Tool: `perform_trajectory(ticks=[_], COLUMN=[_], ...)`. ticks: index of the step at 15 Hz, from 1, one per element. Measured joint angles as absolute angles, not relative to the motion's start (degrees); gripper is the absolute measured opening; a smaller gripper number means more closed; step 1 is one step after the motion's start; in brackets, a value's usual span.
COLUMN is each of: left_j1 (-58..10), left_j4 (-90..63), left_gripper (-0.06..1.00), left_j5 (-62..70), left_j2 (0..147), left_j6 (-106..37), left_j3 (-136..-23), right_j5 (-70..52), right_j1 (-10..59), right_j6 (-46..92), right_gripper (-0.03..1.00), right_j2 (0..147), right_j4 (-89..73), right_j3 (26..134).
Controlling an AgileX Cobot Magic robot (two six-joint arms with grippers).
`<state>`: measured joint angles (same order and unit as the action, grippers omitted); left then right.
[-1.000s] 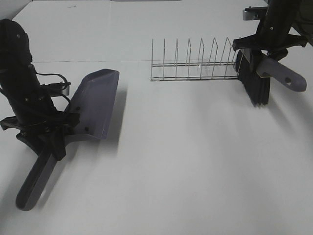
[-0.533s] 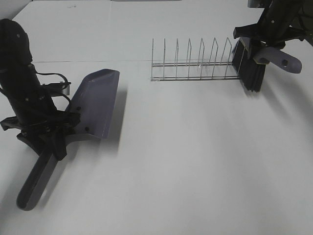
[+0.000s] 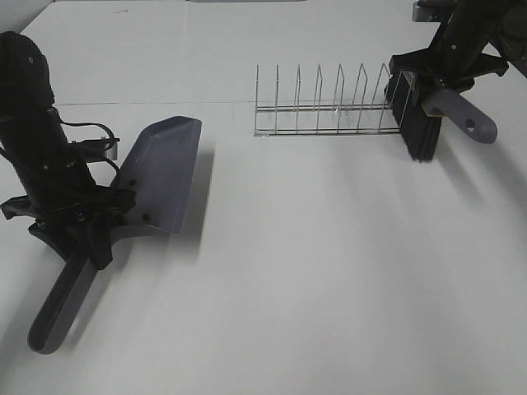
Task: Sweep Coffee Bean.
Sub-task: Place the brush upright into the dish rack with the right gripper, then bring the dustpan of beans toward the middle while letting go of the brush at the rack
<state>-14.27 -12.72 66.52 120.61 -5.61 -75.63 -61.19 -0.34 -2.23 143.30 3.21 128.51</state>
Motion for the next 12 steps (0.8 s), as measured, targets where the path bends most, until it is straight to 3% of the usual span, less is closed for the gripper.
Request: perform_trajectory(ticks=[4,5,7,8,9,12], left_j1=[-14.27,-14.27,-14.27,-14.27,-14.27,-14.27], left_j4=[-12.72,-12.72,-12.72,-12.72,-12.72,-12.72], left_gripper=[0.31,0.31,0.31,0.31,0.31,0.31], left_j5=[66.52,66.52,66.52,66.52,66.52,66.52], left_j2=[120.61,120.61,120.61,120.61,120.61,120.61], left_j6=[-5.61,-5.61,-5.61,-5.61,-5.61,-5.61], left_j3=[-75.63,-75.63,-75.63,-75.63,-75.63,-75.63], right_j5=[-61.31,-61.71,-62.62,-62.97,-64.29,-67.21], right_j1=[-0.4,-0.4,-1.15,-1.26,-1.32,-1.32], right_j6=[-2.23,-2.23,-2.23,-2.23,-2.23,-2.23], right_gripper=[0.29,0.35,0.69,0.81,0.86,0.86], right_j2=[143.24,143.07,141.23,139.63,135.28,128.8], right_j4=[3.09,3.5,4.18,4.41,4.41,3.84], right_j3=[128.51,128.51,128.51,128.51,128.51,128.51])
